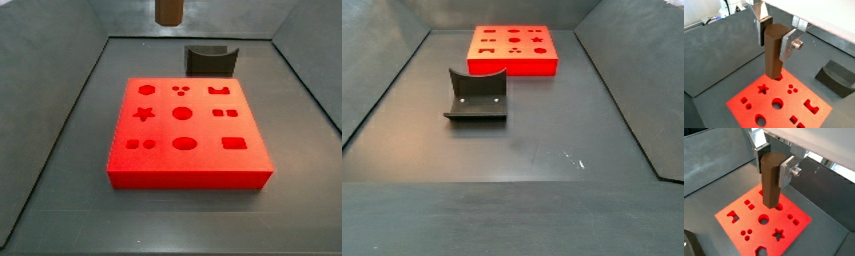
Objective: Insert the hexagon object.
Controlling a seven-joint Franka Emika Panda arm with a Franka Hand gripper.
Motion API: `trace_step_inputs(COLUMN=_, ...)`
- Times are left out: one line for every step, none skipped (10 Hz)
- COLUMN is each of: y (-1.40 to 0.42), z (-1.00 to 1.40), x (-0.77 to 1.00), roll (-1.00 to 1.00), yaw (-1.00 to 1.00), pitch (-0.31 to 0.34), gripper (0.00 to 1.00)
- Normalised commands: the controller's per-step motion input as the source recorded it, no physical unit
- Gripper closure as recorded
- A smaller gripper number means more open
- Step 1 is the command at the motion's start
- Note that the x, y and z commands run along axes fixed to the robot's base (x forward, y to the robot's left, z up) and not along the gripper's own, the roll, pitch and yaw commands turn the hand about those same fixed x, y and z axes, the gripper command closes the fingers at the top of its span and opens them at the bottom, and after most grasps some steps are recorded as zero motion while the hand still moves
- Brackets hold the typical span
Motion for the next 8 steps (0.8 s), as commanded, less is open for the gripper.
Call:
trace_step_inputs(y=0.35, z=0.0, x=0.0, roll=0.0, yaw=0.15, pitch=0.0, gripper=1.0)
trace_step_inputs(y=0.66, z=0.0, x=0.02, roll=0.0, yaw=0.34, pitch=0.011, gripper=1.0)
trace_step_inputs(y=0.56, z=-0.18, x=-0.02, roll=0.0, yaw=0.6, pitch=0.0, gripper=1.0)
trace_step_inputs(y=0.48, z=-0.43, x=-0.05, roll=0.0, yaw=0.72, pitch=-0.024, gripper=1.0)
trace_step_inputs(y=0.42, z=-0.59, x=-0.03, roll=0.0, yaw=0.77, pitch=-0.087, gripper=1.0)
trace_step_inputs(y=0.39, z=-0.57, x=-0.05, roll=0.0, yaw=0.8, pitch=-0.076, gripper=1.0)
trace_step_inputs(y=0.41, z=-0.52, x=-0.03, roll=-0.01, yaw=0.77, pitch=-0.123, gripper=1.0)
trace_step_inputs(y=0.37, z=-0.38, x=-0.06, roll=-0.07, yaw=0.28, pitch=-0.18, gripper=1.0)
